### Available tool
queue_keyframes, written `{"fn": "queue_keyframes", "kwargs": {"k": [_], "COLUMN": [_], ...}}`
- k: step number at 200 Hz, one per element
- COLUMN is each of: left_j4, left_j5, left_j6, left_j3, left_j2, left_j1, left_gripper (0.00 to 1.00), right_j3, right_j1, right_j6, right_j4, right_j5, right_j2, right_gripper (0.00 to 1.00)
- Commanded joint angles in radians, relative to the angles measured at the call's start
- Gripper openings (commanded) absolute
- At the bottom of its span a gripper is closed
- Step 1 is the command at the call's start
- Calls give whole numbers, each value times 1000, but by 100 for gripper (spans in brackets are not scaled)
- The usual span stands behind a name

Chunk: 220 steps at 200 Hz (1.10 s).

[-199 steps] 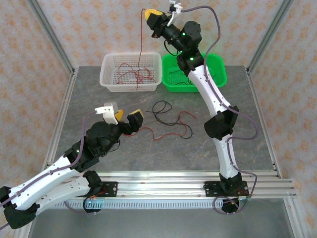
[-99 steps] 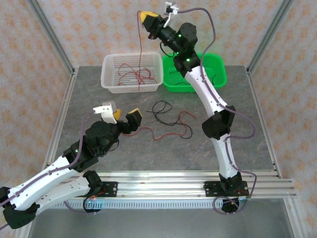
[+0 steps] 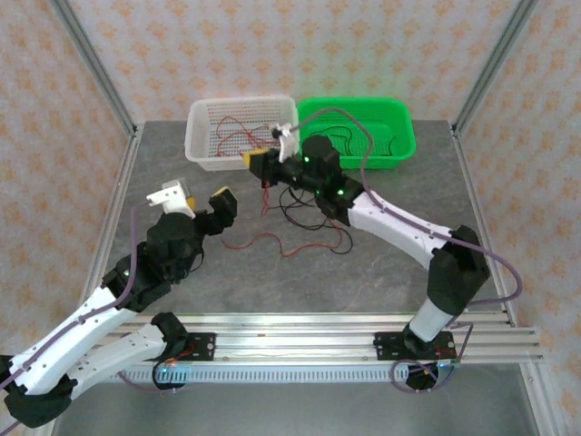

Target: Untangle the cables

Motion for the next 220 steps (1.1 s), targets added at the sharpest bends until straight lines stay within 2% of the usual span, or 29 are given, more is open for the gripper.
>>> {"fn": "queue_keyframes", "kwargs": {"k": [1,62,118,175,220], "left_j4": [-43,-80,-69,-70,-88], "left_j5": [-30,-75,-45,-56,-56], "left_j6": [34,14,13,14,14], "left_j3": [57,77,60,49,48], "left_j2": [-4,34,49,24,2], "left_j1": [12,28,65,72,76], "left_gripper": [96,96,96,96,96], "right_j3": [-86,34,275,589,986], "right_j1": [-11,-8,-9,-14,-43], "right_j6": [46,-3,-84,-211,-271], "right_j4": [132,-28,-121,-216,-335], "right_j5": [47,67,87,143,142], "right_j2": [-108,-238,-212,-25,238], "right_gripper": [0,0,0,0,0]}}
